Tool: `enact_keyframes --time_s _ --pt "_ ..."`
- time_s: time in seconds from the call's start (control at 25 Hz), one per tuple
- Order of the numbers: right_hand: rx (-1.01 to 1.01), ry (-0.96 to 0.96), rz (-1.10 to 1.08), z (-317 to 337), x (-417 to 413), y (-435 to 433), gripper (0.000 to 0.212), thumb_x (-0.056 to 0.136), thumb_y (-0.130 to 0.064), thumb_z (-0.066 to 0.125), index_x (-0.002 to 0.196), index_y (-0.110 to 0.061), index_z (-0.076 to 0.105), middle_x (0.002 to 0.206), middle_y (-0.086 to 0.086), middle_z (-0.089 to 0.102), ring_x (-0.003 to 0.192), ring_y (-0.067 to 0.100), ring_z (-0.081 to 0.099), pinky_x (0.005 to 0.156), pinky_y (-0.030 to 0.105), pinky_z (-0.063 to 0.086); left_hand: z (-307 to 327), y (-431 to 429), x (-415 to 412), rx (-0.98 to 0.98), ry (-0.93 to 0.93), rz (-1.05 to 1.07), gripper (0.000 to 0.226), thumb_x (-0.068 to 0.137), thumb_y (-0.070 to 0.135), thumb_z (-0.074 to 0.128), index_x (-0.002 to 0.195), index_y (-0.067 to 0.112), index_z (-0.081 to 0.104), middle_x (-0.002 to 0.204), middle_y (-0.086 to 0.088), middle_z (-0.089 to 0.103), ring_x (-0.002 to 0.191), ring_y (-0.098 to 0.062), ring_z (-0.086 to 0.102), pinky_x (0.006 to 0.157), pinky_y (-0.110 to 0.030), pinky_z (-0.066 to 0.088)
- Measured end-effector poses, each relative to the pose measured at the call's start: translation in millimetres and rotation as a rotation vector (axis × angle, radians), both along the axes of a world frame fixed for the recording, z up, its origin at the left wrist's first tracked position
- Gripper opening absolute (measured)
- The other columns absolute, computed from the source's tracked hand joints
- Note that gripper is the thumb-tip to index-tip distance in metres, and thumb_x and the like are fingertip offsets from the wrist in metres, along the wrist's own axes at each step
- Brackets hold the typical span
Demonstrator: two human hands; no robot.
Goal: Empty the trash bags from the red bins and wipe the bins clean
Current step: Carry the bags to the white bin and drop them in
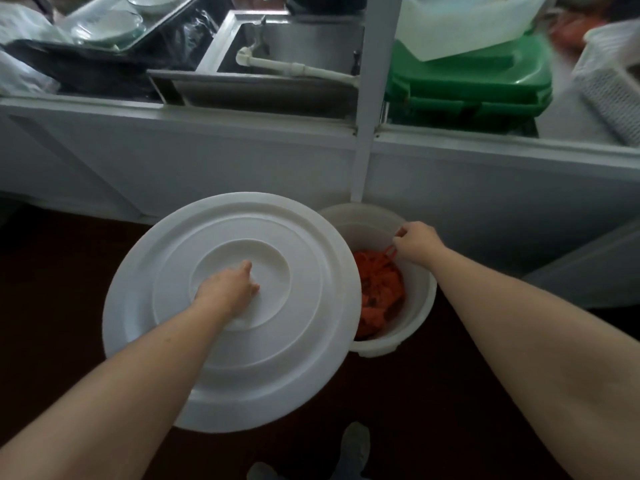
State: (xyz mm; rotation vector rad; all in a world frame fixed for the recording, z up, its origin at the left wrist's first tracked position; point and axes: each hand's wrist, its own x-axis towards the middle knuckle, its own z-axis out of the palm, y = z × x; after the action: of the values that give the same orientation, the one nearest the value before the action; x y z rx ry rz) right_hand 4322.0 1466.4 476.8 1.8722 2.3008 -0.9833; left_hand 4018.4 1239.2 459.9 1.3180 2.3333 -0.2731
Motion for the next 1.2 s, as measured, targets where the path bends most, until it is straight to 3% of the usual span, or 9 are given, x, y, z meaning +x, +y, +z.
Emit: enact_keyframes --time_s 0.2,0.44,0.56,0.76,0.92,1.08,1.2 --pt "-0.033 0.029 -0.08 -7.7 17.7 11.8 0.021 0.092 -0.019 0.053 0.098 -0.012 0.071 0.103 0.014 0.071 0.096 0.034 0.068 0.091 0.041 0.055 -11.8 42.6 15.8 -0.008 -0.066 -0.028 0.04 0.099 0.04 0.05 0.133 0.021 0.043 0.126 -0.021 0.06 0.115 -0.039 0.059 0.092 -0.043 0.048" --pt "-0.072 0.001 -0.157 -37.3 16.9 18.6 0.021 0.093 -0.022 0.053 0.074 -0.022 0.061 0.098 0.013 0.073 0.097 0.033 0.068 0.087 0.036 0.053 -47.5 91.7 33.6 -0.006 -0.128 -0.129 0.039 0.101 0.039 0.048 0.133 0.02 0.042 0.123 -0.022 0.059 0.114 -0.04 0.059 0.092 -0.045 0.049" --pt "-0.084 -0.001 -0.191 -50.7 8.5 25.3 0.016 0.096 -0.026 0.054 0.09 -0.02 0.068 0.106 0.013 0.072 0.106 0.033 0.064 0.09 0.035 0.051 -64.3 119.5 34.0 -0.005 -0.152 -0.19 0.038 0.101 0.039 0.048 0.131 0.018 0.041 0.121 -0.022 0.061 0.112 -0.04 0.06 0.091 -0.045 0.049" --pt "-0.114 -0.002 -0.224 -72.9 9.2 34.6 0.027 0.096 -0.022 0.054 0.117 -0.012 0.068 0.115 0.012 0.068 0.11 0.031 0.061 0.09 0.033 0.048 -94.9 155.2 42.6 -0.01 -0.167 -0.268 0.042 0.102 0.042 0.046 0.135 0.017 0.038 0.121 -0.022 0.06 0.112 -0.04 0.059 0.089 -0.043 0.046" --pt "-0.168 0.007 -0.266 -104.5 21.5 45.2 0.03 0.099 -0.023 0.052 0.124 -0.014 0.064 0.119 0.009 0.065 0.109 0.028 0.06 0.094 0.039 0.052 -133.4 180.5 62.5 -0.025 -0.091 -0.359 0.047 0.102 0.048 0.042 0.14 0.021 0.035 0.121 -0.017 0.062 0.111 -0.037 0.06 0.087 -0.041 0.044" --pt "-0.22 0.006 -0.292 -163.6 42.9 50.8 0.031 0.1 -0.022 0.049 0.128 -0.016 0.061 0.123 0.008 0.063 0.105 0.024 0.059 0.086 0.03 0.049 -190.1 201.2 95.8 -0.047 0.043 -0.469 0.053 0.102 0.055 0.036 0.145 0.023 0.032 0.122 -0.012 0.065 0.112 -0.031 0.06 0.092 -0.04 0.04" --pt "-0.237 0.001 -0.286 -210.0 60.0 54.2 0.033 0.101 -0.019 0.048 0.132 -0.015 0.059 0.127 0.008 0.061 0.11 0.025 0.059 0.088 0.028 0.047 -234.4 216.7 120.9 -0.029 0.079 -0.488 0.052 0.102 0.055 0.035 0.143 0.023 0.035 0.118 -0.011 0.067 0.11 -0.031 0.06 0.093 -0.041 0.039"
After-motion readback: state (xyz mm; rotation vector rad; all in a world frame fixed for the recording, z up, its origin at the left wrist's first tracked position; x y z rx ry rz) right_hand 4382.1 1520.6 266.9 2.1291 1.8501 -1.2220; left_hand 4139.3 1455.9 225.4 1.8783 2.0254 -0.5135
